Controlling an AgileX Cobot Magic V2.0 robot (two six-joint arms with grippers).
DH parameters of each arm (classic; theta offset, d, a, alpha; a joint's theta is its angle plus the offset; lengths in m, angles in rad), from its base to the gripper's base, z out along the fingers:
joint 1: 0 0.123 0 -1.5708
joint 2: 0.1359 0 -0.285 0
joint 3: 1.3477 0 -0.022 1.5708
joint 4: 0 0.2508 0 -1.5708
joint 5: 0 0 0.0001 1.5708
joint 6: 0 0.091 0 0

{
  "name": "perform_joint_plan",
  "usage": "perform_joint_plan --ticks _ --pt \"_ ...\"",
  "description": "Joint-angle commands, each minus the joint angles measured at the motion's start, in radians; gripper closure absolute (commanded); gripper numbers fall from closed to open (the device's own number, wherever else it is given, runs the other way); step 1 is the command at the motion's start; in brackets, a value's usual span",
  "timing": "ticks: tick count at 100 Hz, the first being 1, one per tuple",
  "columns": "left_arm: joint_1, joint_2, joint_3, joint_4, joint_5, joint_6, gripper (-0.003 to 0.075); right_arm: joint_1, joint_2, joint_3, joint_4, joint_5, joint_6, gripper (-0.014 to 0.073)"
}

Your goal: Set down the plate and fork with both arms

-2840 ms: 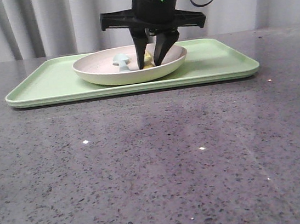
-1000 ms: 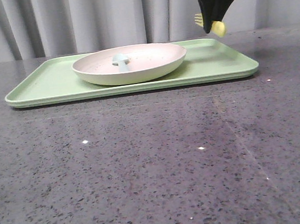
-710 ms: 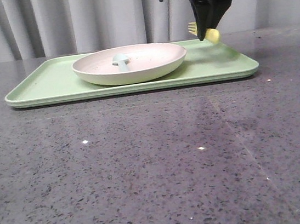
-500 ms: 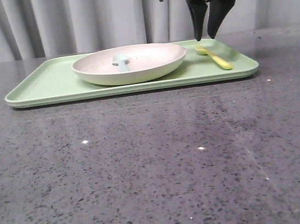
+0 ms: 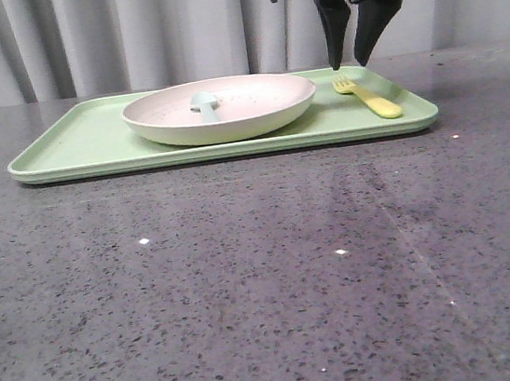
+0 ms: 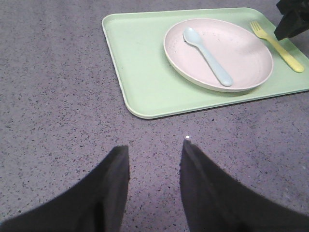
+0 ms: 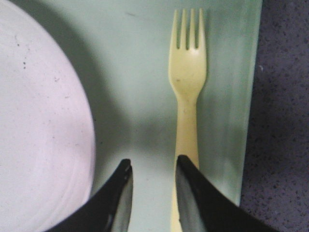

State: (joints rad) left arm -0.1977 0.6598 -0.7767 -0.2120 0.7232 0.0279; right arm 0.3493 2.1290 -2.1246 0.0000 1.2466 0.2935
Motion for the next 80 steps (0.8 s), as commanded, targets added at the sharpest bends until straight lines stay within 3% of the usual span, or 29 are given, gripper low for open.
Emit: perform_joint_plan --ticks 1,51,80 --pt "-0.007 -0.001 -0.026 -0.018 -0.063 -0.009 0.0458 -0.006 -0.073 -0.024 -0.007 0.096 0.005 0.0347" --pt "-0.007 -0.001 -0.026 -0.010 -0.093 -0.009 0.0458 0.015 -0.223 -0.018 -0.011 0.083 0.004 0.0348" --pt "-0.007 -0.001 -0.026 -0.006 -0.102 -0.034 0.0458 0.032 -0.390 0.121 -0.012 0.017 0.004 0.0423"
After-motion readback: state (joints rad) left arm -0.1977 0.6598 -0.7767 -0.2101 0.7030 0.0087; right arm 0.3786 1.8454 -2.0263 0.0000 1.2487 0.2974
